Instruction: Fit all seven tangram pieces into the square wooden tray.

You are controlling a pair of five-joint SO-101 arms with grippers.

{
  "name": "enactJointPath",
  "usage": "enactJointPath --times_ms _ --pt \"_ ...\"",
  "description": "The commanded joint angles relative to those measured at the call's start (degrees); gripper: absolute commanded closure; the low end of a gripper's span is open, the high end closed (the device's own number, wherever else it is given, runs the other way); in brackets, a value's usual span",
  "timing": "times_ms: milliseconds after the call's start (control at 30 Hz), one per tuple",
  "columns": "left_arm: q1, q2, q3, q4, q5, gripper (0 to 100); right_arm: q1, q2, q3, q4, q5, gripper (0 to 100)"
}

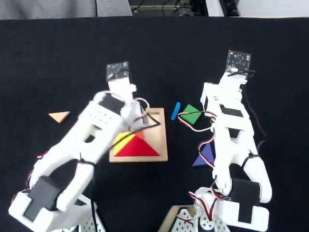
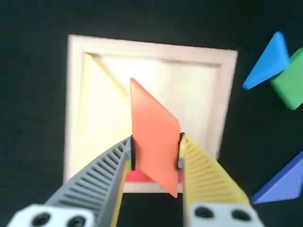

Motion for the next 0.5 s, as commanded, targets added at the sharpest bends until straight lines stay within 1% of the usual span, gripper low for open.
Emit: enactJointPath --times_ms 0,100,233,467 --pt "6.0 -2.5 4.0 -10.3 5.0 87 0.8 -0.3 -0.4 -1.3 -0.2 83.2" --pt "8.9 -2.4 5.6 -14.1 5.1 87 0.8 -0.3 -0.4 -1.4 -0.2 83.2" --pt "9.1 -2.4 7.5 -17.7 5.1 87 0.8 -0.3 -0.5 -1.4 -0.2 83.2" --pt "9.5 -2.3 9.5 -17.9 4.8 86 0.8 -0.3 -0.6 -1.4 -0.2 83.2"
